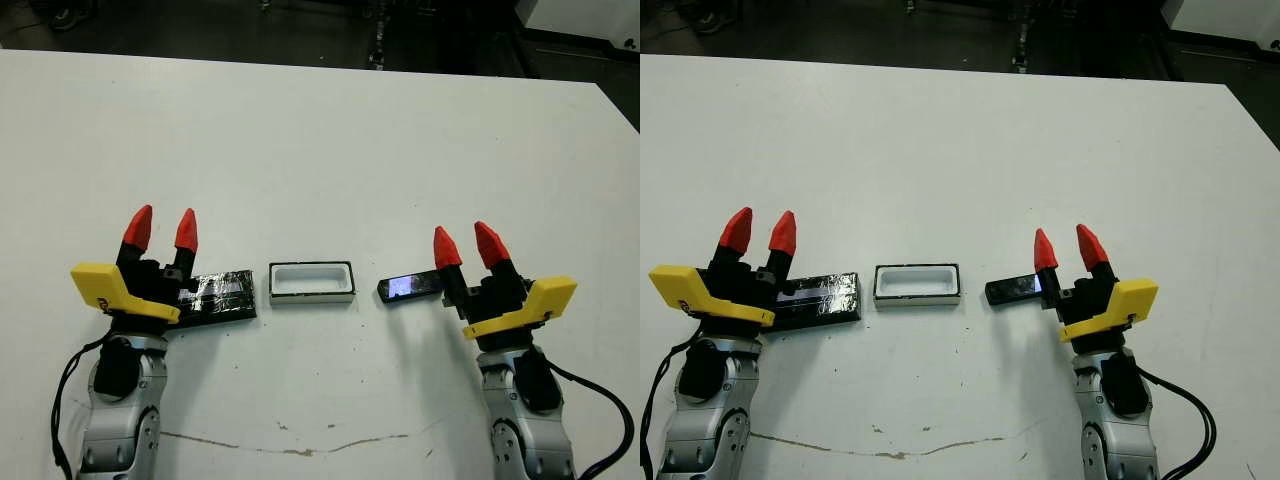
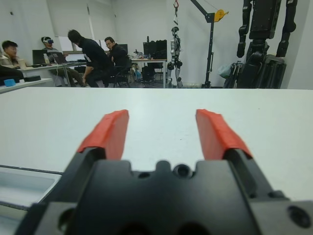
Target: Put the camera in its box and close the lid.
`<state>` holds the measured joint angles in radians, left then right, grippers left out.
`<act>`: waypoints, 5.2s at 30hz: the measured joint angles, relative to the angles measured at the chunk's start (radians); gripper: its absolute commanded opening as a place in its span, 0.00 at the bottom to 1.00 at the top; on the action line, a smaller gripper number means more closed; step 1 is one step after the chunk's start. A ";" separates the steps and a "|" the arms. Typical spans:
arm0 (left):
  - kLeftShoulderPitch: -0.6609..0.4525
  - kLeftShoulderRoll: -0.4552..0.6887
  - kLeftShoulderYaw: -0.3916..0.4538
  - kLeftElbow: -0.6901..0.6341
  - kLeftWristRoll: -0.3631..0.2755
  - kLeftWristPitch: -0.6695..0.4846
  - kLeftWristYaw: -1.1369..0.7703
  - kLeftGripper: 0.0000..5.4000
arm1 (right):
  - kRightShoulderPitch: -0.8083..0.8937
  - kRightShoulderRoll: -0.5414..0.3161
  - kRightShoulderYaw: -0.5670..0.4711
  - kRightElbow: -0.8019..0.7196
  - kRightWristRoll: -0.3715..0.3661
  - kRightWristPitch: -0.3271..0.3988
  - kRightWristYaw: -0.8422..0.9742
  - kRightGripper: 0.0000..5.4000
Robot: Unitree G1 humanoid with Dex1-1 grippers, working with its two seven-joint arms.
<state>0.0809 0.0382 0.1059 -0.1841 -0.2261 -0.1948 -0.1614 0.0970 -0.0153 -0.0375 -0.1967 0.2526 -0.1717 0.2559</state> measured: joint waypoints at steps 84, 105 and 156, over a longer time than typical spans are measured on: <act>-0.001 -0.006 -0.004 0.006 -0.006 -0.009 -0.001 1.00 | -0.947 -0.558 0.449 0.769 -0.193 0.134 1.352 1.00; 0.001 -0.006 -0.005 0.006 -0.006 -0.009 -0.008 1.00 | -0.880 -0.553 0.450 0.741 -0.244 0.154 1.314 1.00; 0.001 -0.005 -0.009 0.011 0.002 -0.019 -0.007 1.00 | -0.823 -0.503 0.315 0.713 -0.177 0.288 1.142 0.31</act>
<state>0.0821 0.0328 0.0971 -0.1729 -0.2239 -0.2133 -0.1687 -0.7264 -0.5181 0.2779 0.5159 0.0760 0.1164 1.3977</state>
